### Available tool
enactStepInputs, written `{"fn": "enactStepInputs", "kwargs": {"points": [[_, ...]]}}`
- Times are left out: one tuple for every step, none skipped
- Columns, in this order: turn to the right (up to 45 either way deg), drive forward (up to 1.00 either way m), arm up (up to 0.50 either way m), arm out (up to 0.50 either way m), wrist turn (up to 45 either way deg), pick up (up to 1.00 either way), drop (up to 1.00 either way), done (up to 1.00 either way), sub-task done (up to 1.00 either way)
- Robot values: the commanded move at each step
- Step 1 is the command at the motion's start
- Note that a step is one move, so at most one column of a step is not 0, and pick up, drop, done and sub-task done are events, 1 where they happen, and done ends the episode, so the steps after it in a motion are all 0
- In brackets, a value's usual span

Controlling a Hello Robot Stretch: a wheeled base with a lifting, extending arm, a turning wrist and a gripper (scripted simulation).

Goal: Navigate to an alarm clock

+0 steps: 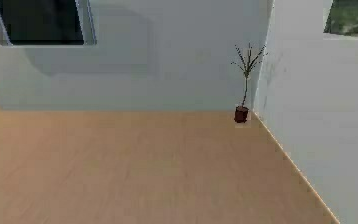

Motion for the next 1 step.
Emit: {"fn": "enactStepInputs", "kwargs": {"points": [[-45.0, 0.00, 0.00, 0.00, 0.0, 0.00, 0.00, 0.00, 0.00]]}}
